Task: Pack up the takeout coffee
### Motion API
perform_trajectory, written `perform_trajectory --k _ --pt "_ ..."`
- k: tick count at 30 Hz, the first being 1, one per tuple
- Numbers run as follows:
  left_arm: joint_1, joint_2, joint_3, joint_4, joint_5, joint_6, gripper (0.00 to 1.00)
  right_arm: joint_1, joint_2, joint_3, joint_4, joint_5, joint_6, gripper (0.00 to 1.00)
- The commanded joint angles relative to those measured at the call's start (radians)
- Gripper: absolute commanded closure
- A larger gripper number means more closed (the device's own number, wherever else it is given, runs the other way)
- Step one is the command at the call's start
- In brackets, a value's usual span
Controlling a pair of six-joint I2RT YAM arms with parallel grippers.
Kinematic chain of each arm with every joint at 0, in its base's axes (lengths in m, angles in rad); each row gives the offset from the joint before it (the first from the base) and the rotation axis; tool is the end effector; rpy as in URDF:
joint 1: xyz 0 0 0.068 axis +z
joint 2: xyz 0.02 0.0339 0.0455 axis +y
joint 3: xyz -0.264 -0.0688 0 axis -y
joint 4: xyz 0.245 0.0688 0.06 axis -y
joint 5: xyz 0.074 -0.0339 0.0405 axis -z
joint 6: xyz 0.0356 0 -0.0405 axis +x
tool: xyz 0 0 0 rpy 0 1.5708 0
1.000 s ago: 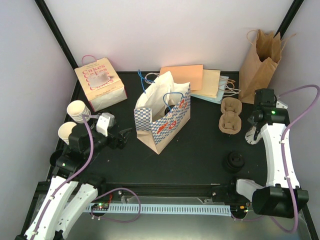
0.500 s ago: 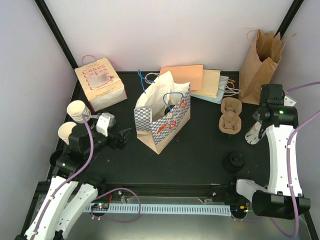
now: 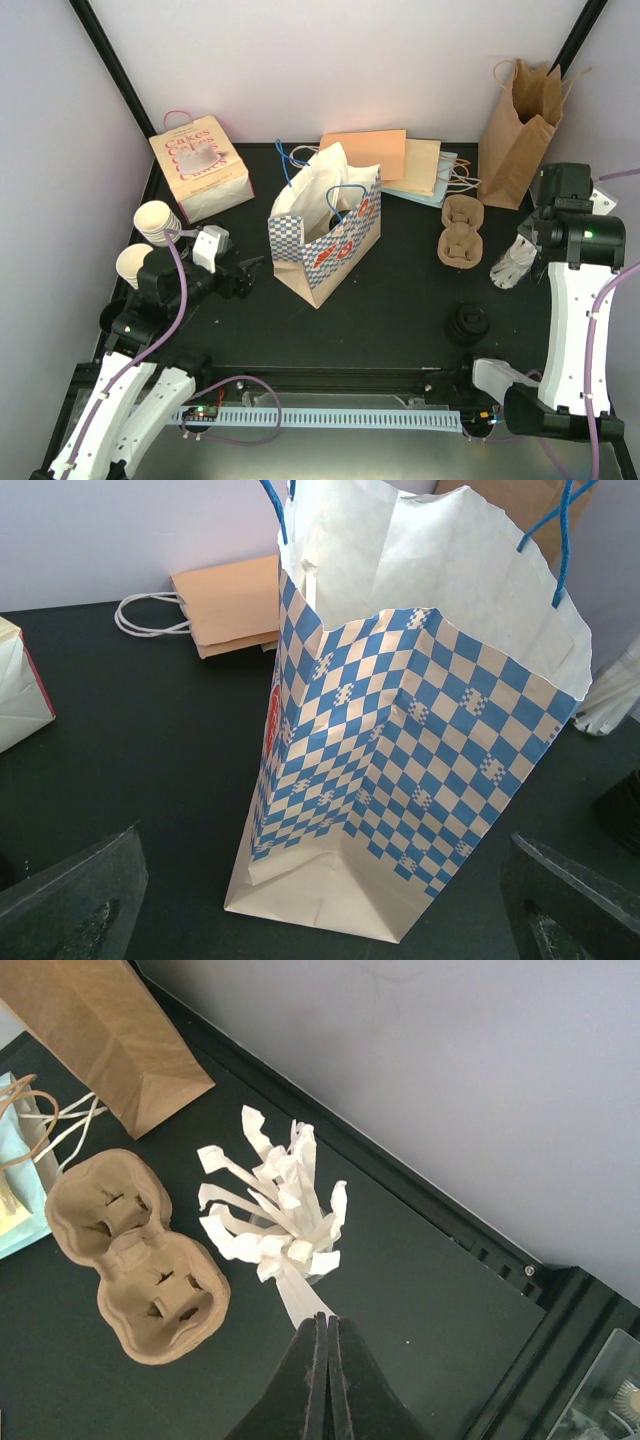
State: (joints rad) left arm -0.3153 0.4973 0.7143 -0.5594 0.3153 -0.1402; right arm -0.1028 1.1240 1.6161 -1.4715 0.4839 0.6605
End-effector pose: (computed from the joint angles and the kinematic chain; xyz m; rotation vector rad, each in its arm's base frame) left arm 0.1068 -0.0464 0.3146 0.3844 1.9042 -0.6063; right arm 0.1498 -0.0321 0.4326 1.0716 2.1809 -0.3717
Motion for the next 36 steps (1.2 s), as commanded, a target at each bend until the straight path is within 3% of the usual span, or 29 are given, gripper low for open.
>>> perform_trajectory --k 1,16,22,30,36 --pt "0.001 -0.002 -0.001 0.019 0.010 0.015 0.01 -0.006 -0.041 0.023 -0.046 -0.045 -0.001 0.98" --pt "0.001 0.007 0.000 0.019 0.008 0.016 0.01 -0.007 -0.191 0.071 0.080 -0.385 -0.160 0.99" --pt "0.001 0.011 -0.002 0.020 0.009 0.014 0.01 -0.007 -0.246 0.003 0.248 -0.725 -0.208 0.99" --pt "0.001 0.018 -0.001 0.016 0.011 0.015 0.01 -0.006 -0.271 -0.116 0.560 -1.098 -0.095 0.99" --pt "0.001 0.027 0.000 0.016 0.014 0.014 0.01 -0.004 -0.214 -0.092 0.743 -1.232 -0.003 0.99"
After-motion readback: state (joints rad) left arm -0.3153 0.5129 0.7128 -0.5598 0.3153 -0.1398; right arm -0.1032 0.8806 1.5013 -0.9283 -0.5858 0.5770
